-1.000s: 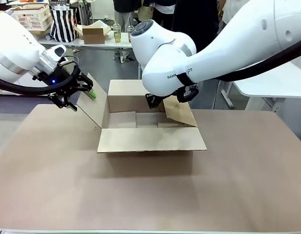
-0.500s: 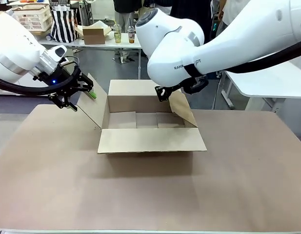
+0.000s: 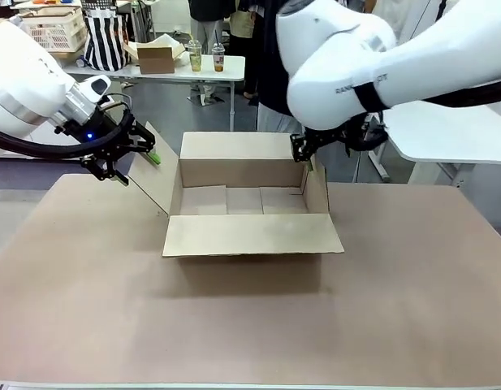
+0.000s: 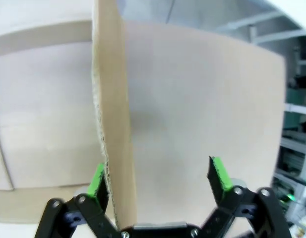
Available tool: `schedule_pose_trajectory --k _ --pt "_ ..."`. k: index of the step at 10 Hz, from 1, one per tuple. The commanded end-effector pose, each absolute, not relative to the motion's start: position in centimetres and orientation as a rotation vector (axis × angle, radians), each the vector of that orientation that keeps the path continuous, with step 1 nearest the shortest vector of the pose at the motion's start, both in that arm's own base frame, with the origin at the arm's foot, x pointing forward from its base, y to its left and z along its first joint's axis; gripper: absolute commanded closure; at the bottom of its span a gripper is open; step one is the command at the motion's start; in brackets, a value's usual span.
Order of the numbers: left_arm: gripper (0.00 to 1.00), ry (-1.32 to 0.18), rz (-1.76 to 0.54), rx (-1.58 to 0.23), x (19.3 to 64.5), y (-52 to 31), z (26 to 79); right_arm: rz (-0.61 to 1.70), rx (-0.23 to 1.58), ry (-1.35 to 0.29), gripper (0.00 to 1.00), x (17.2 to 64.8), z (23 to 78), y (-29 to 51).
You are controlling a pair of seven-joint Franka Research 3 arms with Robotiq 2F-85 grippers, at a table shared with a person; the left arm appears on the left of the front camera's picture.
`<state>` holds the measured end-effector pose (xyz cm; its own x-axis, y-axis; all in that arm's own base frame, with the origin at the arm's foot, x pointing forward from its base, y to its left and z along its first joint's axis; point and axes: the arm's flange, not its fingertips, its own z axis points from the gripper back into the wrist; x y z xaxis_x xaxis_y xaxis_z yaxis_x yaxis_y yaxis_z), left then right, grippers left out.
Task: Pack the gift set into the box.
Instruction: Place both hands on the side flaps of the Package Box and spread them outward.
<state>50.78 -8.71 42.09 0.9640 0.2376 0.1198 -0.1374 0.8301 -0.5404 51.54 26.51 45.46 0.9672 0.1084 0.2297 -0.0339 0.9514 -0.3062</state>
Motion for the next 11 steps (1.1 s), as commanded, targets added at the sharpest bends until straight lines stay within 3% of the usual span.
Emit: schedule_pose_trajectory --k 1,2,3,6,11 --pt "0.00 -0.182 0.212 -0.545 50.8 -8.7 42.3 0.146 -0.186 -0.241 0.00 49.6 44.9 24.7" --pt "0.00 -0.182 0.212 -0.545 50.8 -8.7 42.3 0.136 -0.141 -0.243 0.00 48.8 45.3 24.8" --pt "0.00 -0.182 0.212 -0.545 50.8 -8.7 42.3 0.090 -0.251 -0.252 0.00 51.1 45.3 25.7" --pt "0.00 -0.182 0.212 -0.545 50.8 -8.7 42.3 0.090 -0.251 -0.252 0.00 51.1 45.3 25.7" --pt "0.00 -0.182 0.212 -0.545 50.8 -8.7 42.3 -0.079 -0.002 -0.256 0.00 51.8 46.2 17.3"
